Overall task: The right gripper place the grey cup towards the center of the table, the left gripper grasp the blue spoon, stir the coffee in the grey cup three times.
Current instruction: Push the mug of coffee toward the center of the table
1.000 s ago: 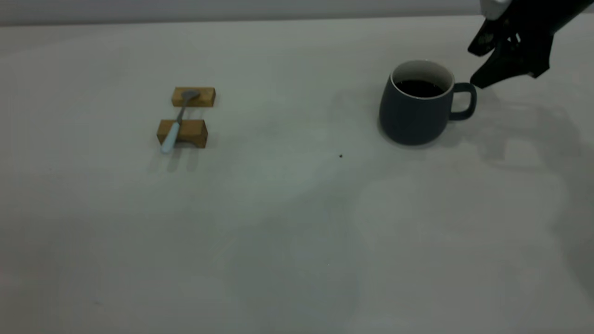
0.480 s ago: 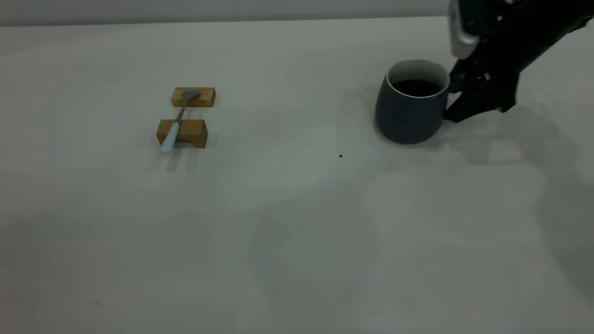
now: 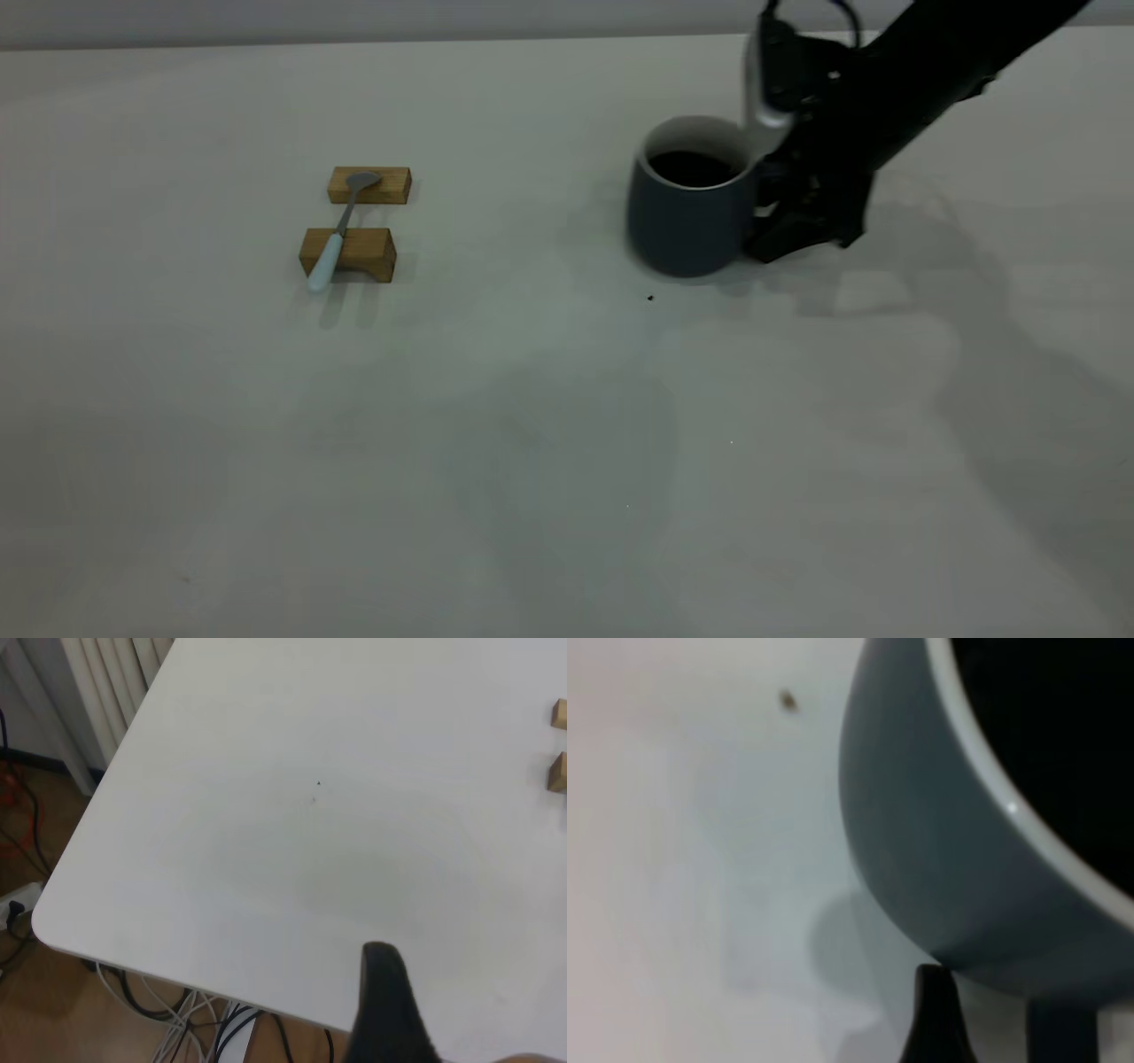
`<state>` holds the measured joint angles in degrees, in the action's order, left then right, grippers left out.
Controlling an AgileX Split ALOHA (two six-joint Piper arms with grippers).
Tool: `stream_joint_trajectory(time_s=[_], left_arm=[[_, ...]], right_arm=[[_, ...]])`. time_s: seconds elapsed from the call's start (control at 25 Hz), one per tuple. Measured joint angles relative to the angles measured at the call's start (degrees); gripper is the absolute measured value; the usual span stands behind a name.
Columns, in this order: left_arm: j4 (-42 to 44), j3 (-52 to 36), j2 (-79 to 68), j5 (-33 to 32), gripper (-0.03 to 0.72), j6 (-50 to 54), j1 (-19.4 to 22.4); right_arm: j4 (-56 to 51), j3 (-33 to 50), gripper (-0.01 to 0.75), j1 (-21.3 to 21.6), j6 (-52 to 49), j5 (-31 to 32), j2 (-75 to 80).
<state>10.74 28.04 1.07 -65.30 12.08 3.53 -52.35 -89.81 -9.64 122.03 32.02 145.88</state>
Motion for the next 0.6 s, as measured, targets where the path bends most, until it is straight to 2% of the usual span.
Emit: stream_joint_trajectory(time_s=[0.32, 0.6], left_arm=[[0.0, 0.0, 0.0, 0.0, 0.572, 0.0, 0.0], [0.0, 0.0, 0.0, 0.0, 0.572, 0.0, 0.0]], right_arm=[[-2.2, -4.2, 0.564, -4.9, 0.0, 0.0, 1.3], [-3.4, -5.4, 0.541, -6.3, -0.1, 0.1, 1.3]])
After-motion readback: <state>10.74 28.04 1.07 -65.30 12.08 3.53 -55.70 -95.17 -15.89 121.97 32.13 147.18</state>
